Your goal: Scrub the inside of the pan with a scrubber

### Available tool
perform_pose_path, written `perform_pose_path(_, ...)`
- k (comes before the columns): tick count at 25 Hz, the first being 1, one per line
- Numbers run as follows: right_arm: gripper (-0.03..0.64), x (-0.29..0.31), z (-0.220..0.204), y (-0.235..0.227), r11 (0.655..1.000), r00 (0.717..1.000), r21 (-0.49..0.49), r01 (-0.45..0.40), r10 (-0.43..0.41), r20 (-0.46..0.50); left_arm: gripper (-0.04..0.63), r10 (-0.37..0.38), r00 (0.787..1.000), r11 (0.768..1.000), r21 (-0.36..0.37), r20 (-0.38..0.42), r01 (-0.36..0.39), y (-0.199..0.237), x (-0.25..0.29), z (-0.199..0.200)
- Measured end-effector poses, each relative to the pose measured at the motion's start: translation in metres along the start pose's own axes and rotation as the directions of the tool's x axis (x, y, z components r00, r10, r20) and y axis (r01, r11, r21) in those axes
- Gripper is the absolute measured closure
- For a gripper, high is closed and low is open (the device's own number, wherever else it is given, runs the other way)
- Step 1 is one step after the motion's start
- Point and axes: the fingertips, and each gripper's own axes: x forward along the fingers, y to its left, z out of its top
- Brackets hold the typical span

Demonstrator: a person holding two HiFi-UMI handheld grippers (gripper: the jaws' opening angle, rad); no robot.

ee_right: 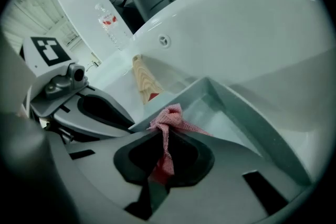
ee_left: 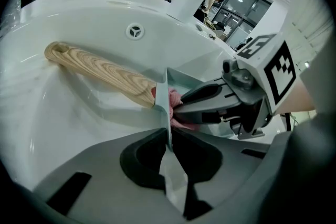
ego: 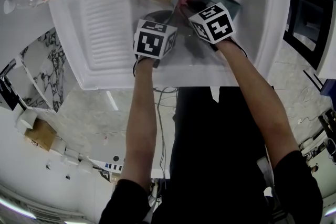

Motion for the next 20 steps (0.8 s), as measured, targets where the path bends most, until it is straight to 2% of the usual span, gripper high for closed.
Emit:
perform_pose_path(4,0.572,-0.004,0.014,-0.022,0.996,0.997,0.049,0.068,-0.07,0.042,0.534,0.003,1.0,1.0,0.0,0.003,-0.003,0.0,0.0,0.0)
perform_pose_path(6,0.572,-0.005,0.019,-0.029,0.995,0.994,-0.007,0.104,-0.104,0.045,0.534,0.003,1.0,1.0,0.006,0.004,-0.003,0.0,0.0,0.0)
perform_pose_path(8,0.573,-0.006,0.025,-0.033,0.979,0.988,-0.13,0.156,-0.152,0.04,0.534,0.0,1.0,1.0,0.011,0.009,-0.001,0.0,0.0,0.001)
perform_pose_path(10,0.573,-0.008,0.029,-0.038,0.947,0.976,-0.233,0.219,-0.216,0.038,0.534,0.001,1.0,1.0,0.011,0.013,-0.001,0.0,0.0,0.001)
perform_pose_path(15,0.572,-0.011,0.034,-0.049,0.853,0.935,-0.4,0.336,-0.354,0.031,0.534,0.009,1.0,1.0,0.017,0.007,-0.009,0.0,0.0,0.0)
perform_pose_path(20,0.572,-0.018,0.026,-0.058,0.762,0.898,-0.529,0.373,-0.439,0.001,0.534,0.01,1.0,1.0,0.007,0.005,-0.01,0.0,0.001,0.0)
